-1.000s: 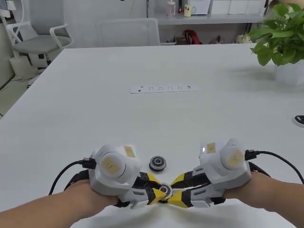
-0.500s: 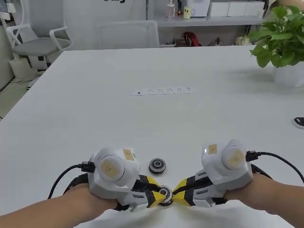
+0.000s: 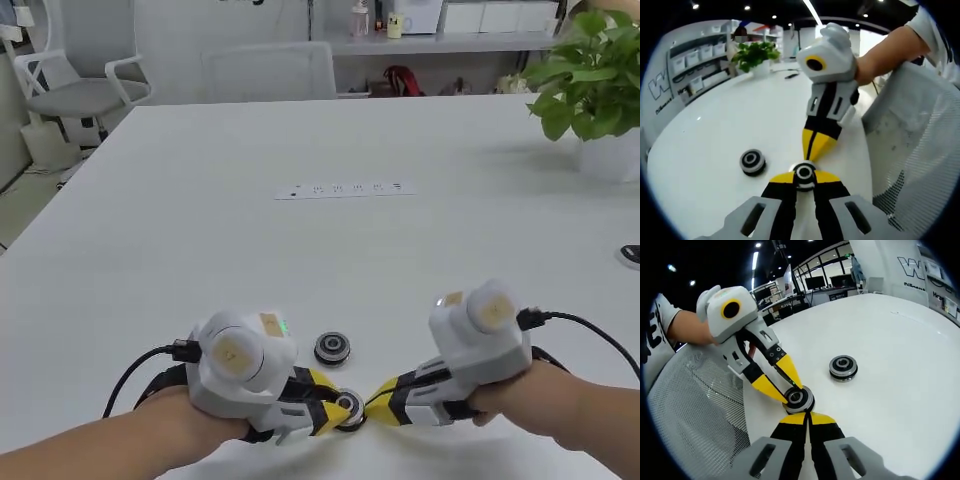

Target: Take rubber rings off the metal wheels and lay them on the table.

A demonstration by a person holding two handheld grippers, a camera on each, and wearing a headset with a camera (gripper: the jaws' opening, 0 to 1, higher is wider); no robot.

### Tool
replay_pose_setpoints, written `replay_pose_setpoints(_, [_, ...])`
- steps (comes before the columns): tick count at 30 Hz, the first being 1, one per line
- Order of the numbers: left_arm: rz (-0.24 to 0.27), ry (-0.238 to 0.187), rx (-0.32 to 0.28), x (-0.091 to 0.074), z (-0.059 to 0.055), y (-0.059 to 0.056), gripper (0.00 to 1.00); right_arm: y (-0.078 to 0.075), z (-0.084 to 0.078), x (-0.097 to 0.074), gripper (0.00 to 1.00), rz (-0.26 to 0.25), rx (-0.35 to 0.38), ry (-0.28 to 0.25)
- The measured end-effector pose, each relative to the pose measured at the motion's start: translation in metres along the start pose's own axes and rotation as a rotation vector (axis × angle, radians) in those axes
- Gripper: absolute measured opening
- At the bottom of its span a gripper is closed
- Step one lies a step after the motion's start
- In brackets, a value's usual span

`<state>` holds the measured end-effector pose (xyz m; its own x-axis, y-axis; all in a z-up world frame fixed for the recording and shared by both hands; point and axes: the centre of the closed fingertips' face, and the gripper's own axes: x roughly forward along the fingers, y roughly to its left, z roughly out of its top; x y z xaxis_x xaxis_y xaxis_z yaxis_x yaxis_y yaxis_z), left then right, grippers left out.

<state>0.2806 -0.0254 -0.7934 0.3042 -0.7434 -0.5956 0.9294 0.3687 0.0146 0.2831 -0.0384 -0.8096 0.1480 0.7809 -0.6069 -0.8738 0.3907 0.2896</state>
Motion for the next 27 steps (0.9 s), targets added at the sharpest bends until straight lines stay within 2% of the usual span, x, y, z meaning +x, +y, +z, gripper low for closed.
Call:
replay_pose_setpoints(6, [0.003, 0.002, 0.002, 0.0, 0.0, 0.0, 0.12, -0.003, 0.004, -0.004, 0.0, 0.009, 0.105, -0.037])
replay_pose_setpoints(13, [0.005, 0.003, -0.001, 0.0, 0.0, 0.001, 0.12, -0.002, 0.011, -0.005, 0.0, 0.026, 0.15, -0.074])
replay_pose_setpoints(27, [0.012, 0.007, 0.001, 0.0, 0.0, 0.0, 0.12, 0.001, 0.014, -0.005, 0.0, 0.036, 0.146, -0.087])
